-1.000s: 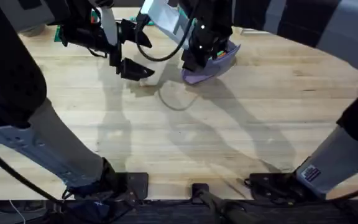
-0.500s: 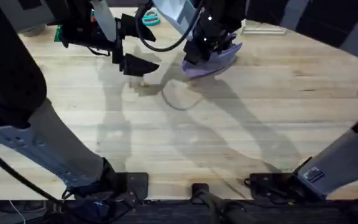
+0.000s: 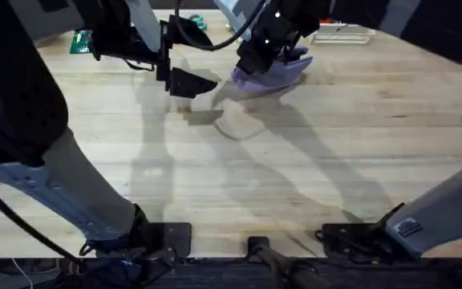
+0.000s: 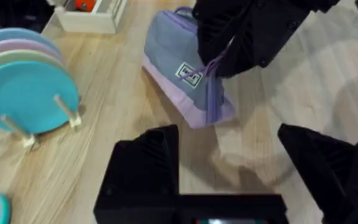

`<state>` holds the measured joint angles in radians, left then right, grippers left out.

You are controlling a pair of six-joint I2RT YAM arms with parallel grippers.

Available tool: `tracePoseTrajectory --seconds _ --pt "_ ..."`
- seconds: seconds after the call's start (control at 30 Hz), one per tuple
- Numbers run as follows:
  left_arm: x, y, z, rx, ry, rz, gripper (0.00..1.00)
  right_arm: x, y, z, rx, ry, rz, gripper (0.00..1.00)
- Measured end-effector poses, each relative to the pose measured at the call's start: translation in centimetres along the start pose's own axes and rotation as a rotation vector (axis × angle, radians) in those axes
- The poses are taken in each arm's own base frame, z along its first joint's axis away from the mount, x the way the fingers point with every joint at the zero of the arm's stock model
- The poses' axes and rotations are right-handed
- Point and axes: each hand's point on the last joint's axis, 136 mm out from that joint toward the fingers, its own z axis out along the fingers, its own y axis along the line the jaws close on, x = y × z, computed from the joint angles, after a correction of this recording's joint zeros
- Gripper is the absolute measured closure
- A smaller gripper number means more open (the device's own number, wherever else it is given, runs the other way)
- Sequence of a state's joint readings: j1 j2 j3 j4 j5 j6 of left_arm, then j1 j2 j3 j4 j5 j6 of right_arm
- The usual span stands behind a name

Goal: Unzip the bag, pick up the pens from the table one at a time and place them inside, then zip the bag closed.

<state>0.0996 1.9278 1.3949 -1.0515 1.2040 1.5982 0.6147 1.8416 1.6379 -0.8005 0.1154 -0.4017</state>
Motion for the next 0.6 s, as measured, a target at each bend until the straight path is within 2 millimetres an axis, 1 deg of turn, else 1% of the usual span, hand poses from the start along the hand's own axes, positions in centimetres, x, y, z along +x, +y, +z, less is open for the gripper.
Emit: tracePoseTrajectory --seconds 0.2,0.6 --pt "-0.5 -0.5 1.0 0.028 -0.006 0.011 0.007 -0.1 -0.6 -0.8 0.011 -0.017 0.054 0.969" --pt "-0.7 -0.5 1.0 0.029 -0.017 0.011 0.007 0.2 -2.7 -1.9 0.024 -0.050 0.230 0.969"
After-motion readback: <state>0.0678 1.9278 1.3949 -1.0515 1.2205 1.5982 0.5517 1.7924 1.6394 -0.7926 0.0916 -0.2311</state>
